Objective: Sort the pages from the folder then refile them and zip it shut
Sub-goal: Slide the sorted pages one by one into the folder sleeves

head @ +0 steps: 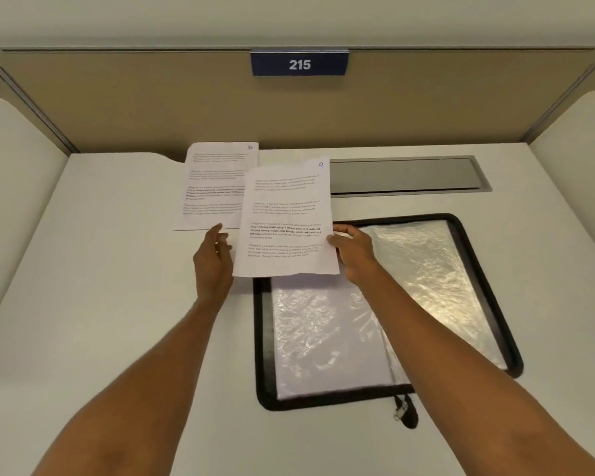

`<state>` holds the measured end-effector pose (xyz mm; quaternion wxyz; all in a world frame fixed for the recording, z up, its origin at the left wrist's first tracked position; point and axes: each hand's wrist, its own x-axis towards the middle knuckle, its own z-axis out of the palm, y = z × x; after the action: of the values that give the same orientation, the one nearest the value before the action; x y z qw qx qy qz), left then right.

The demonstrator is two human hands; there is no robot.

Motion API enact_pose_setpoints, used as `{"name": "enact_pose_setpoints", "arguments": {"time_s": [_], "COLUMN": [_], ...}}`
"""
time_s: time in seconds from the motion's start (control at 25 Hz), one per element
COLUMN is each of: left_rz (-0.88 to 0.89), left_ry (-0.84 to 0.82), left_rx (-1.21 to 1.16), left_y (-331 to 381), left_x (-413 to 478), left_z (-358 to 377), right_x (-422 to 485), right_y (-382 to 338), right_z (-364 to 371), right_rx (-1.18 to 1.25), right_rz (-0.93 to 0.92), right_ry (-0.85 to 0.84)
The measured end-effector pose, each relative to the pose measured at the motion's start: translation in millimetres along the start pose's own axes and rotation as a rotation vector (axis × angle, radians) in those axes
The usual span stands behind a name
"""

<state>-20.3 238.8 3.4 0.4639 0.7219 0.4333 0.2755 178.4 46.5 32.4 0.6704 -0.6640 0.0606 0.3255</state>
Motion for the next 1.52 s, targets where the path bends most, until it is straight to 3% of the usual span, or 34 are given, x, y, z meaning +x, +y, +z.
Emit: {"name": "enact_pose_setpoints", "arguments": {"time_s": [0.2,0.4,0.68,0.8,0.92,1.04,1.2,1.36,1.52], "left_rz": [-0.444,-0.436,-0.415,-0.347,-0.209,0.116,0.319,0.403,0.442], "left_ry": [-0.287,-0.418,-0.749,-0.787,-0.619,-0.502,-0.530,-0.565,-0.572], "left_rx": [-0.429,-0.447,-0.375,-0.316,-0.201,0.174,0.476,0.660,0.651], "left_y": [52.2,62.9,99.7,114.1,127.4,135.0,132.8,133.1,139.4], "left_x": [-16.8,-43.8,-96.0,-103.2,-98.3,-86.6,-66.4,-52.1,-37.6], "left_z": [48.7,91.2,137.3,161.2,185.8,212.3,246.2,268.8,281.5], "right_x": [-25.9,-39.3,-39.9,-30.7,-20.6,-13.5,-10.5,-9.7,-9.8], "right_y": [-2.4,-0.3,-23.8,-28.3,-28.5,-25.6,-24.6,-22.6,-30.8], "right_z": [-80.2,-152.5,-220.4,-242.7,-269.6,-295.1,-315.7,-332.9,-339.6], "right_rx": [-0.033,-0.126,-0.197,-0.228,-0.296,-0.489,-0.532,-0.510,-0.403], "right_rz": [0.048,0.061,0.058,0.067,0.076,-0.020,-0.088,-0.106,-0.090], "right_ry": [-0.078,-0.162,-0.319,-0.294,-0.259,-0.198,-0.120,-0.023,0.003]}}
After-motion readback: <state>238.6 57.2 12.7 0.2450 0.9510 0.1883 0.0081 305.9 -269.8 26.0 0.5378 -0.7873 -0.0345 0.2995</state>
